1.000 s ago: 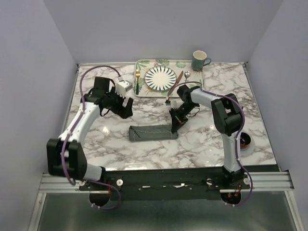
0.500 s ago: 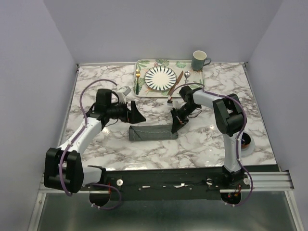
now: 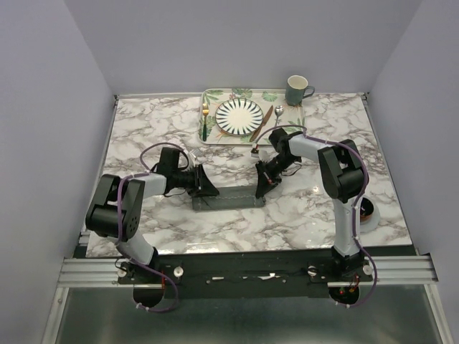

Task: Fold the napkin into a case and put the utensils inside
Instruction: Fold the 2/3-rectangle-folded napkin at the center of the board.

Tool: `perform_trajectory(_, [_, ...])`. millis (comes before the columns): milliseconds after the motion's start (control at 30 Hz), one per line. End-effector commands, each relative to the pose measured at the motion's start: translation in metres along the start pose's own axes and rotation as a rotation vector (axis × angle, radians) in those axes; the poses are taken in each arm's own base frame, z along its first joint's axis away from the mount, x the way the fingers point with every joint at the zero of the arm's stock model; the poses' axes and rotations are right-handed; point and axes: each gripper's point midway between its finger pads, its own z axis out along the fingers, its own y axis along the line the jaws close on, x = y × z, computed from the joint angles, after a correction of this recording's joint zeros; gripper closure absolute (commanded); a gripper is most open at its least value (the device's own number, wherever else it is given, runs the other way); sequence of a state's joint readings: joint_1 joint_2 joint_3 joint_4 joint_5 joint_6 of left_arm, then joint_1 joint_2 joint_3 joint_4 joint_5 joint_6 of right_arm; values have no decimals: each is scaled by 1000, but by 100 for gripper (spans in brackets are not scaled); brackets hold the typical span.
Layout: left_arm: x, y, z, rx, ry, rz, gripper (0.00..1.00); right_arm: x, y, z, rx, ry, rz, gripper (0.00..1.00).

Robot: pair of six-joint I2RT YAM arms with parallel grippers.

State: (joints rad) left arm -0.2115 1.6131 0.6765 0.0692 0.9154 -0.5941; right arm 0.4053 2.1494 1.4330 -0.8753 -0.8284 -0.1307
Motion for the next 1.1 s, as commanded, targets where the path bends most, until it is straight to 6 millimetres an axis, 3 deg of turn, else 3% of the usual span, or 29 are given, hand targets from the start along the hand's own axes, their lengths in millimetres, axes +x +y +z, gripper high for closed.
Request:
perform_trajectory(0, [7, 38, 6, -85, 27, -62, 68, -5, -31, 13, 74, -1, 6, 99])
perform_trajectory(133, [6, 73, 7, -166, 28, -135, 71, 1, -44, 18, 115, 21, 23, 99])
perform_trajectory(200, [2, 70, 5, -132, 31, -141, 71, 4, -48, 19, 130, 31, 35, 99])
perform_trajectory(267, [-9, 46, 4, -45, 37, -37, 70, 6, -51, 21, 137, 42, 42, 99])
perform_trajectory(333, [-16, 1, -1, 68, 57, 135, 67, 6, -51, 21, 135, 42, 45, 99])
perform_trajectory(400, [-13, -24, -5, 108, 85, 238, 67, 6, -51, 21, 131, 42, 53, 99])
perform_trajectory(433, [-10, -45, -3, 147, 101, 287, 67, 5, -50, 22, 128, 43, 54, 99])
perform_trajectory(533, [2, -68, 10, 184, 135, 256, 67, 3, -50, 22, 123, 41, 56, 99])
perform_trajectory(600, [-2, -81, 22, 219, 110, 249, 68, 1, -50, 22, 122, 39, 54, 99])
perform_trajectory(700, [2, -69, 46, 185, 124, 220, 69, 2, -49, 22, 116, 46, 56, 99])
perform_trajectory(833, [4, -17, 68, 66, 127, 78, 68, 4, -51, 23, 118, 52, 53, 99])
perform_trajectory(933, [8, 7, 76, 5, 153, 22, 66, 6, -53, 25, 119, 61, 54, 99])
perform_trajectory(1000, [8, -3, 73, 52, 176, 70, 61, 6, -53, 24, 116, 64, 47, 99])
perform_trajectory(1067, [-1, -29, 64, 130, 156, 226, 54, 8, -51, 23, 112, 64, 40, 99])
